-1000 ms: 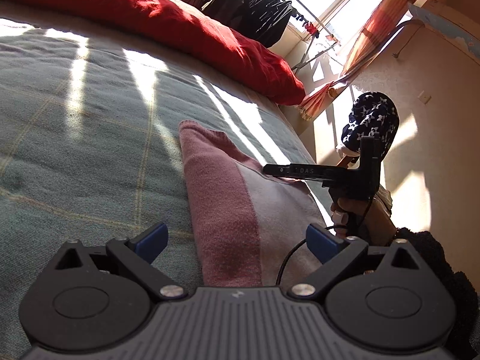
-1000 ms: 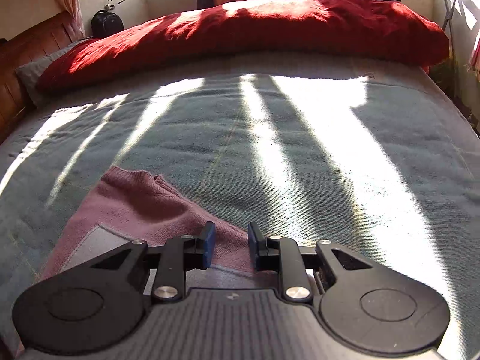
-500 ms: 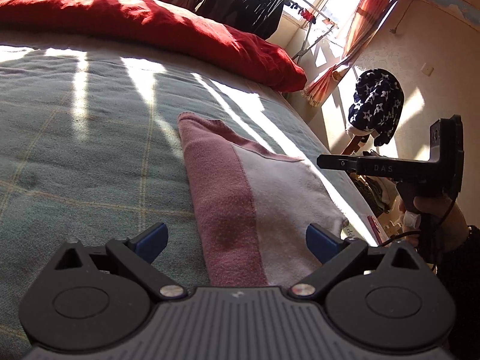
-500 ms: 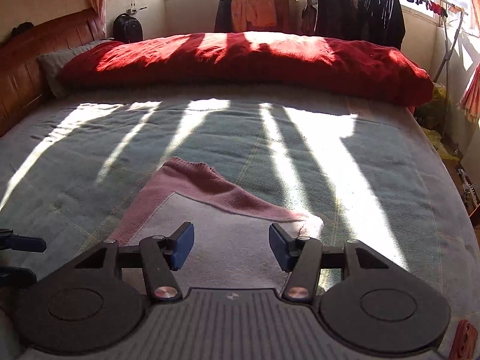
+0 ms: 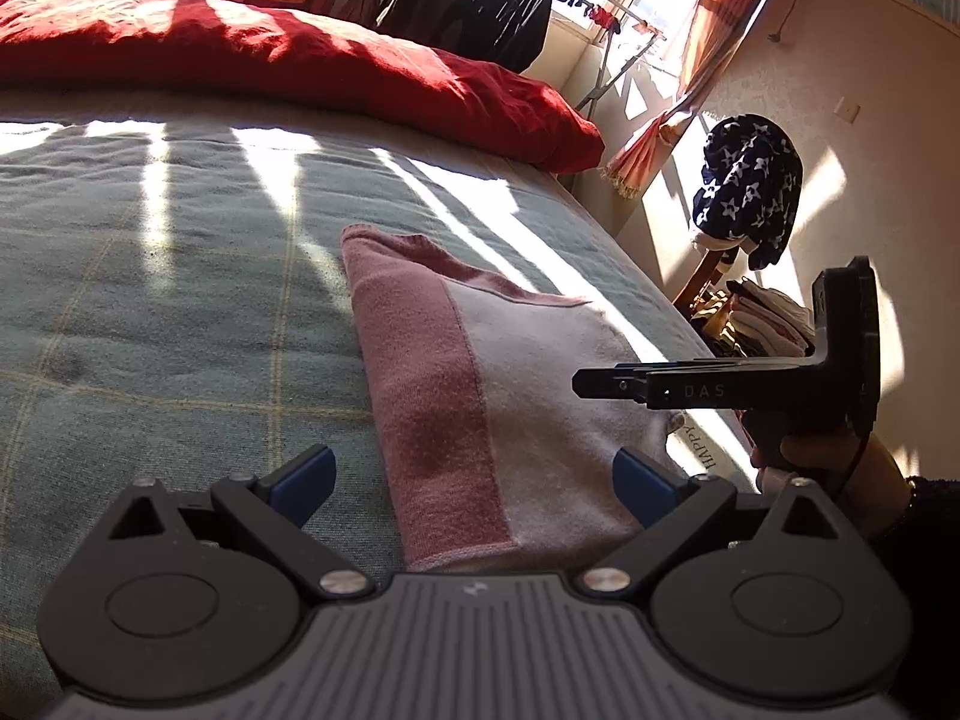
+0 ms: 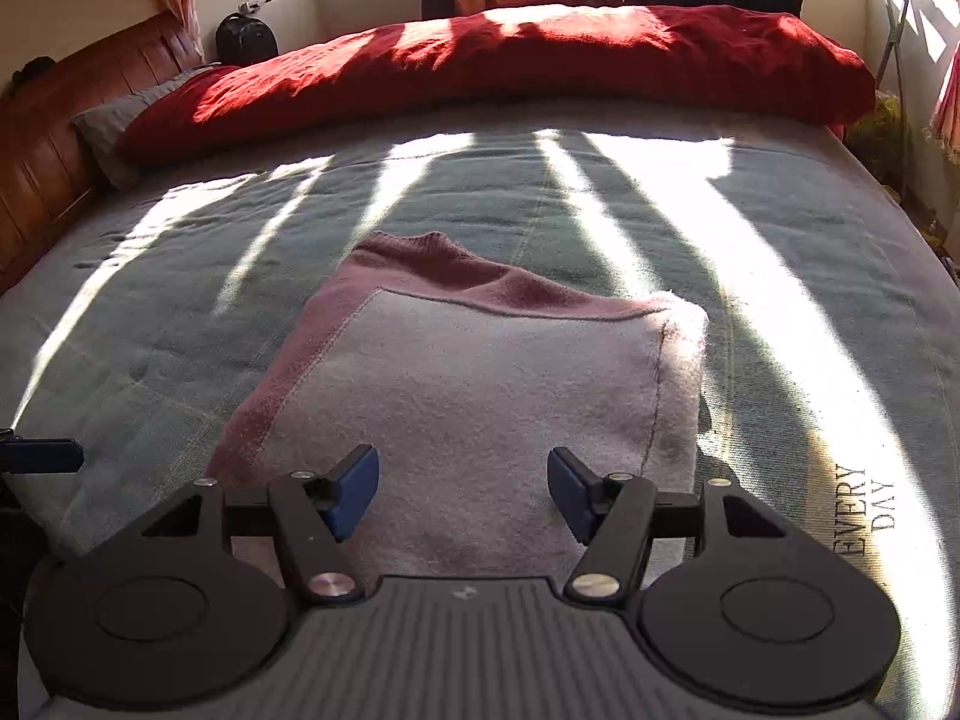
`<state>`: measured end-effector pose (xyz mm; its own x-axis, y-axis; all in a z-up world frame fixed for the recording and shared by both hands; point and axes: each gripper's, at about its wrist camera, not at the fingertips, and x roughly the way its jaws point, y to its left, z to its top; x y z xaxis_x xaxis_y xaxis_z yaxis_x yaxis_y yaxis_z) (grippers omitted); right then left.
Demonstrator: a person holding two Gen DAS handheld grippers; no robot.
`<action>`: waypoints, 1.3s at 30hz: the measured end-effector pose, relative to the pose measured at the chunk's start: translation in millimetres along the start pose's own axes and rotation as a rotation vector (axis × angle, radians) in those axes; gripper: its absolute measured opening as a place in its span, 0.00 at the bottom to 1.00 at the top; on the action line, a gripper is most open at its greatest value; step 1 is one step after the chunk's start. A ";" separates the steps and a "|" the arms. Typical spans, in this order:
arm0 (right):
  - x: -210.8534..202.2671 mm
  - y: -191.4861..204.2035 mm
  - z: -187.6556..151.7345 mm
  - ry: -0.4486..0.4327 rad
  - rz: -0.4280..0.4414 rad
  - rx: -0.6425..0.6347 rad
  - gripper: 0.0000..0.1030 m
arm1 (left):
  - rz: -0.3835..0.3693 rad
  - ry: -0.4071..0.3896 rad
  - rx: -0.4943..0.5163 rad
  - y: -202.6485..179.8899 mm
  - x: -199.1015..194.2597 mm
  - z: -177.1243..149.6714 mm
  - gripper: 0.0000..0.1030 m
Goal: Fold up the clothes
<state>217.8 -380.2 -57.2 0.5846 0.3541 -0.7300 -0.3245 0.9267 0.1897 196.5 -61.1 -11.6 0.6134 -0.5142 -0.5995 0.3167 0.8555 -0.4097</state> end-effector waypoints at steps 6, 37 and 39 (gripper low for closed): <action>-6.8 -5.8 -30.2 -0.025 0.020 0.048 0.69 | 0.012 0.010 0.013 -1.8 -2.4 -4.1 0.95; -50.0 42.1 -117.2 -0.162 0.029 0.104 0.91 | 0.086 -0.030 -0.059 25.5 -22.7 -25.4 0.95; -60.9 40.5 -116.7 -0.201 0.024 0.112 0.91 | 0.080 -0.020 -0.068 25.4 -16.5 -25.9 0.95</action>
<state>82.2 -378.9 -81.6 0.7178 0.3841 -0.5807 -0.2620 0.9218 0.2858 175.7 -32.5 -29.9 0.6490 -0.4424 -0.6189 0.2168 0.8874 -0.4069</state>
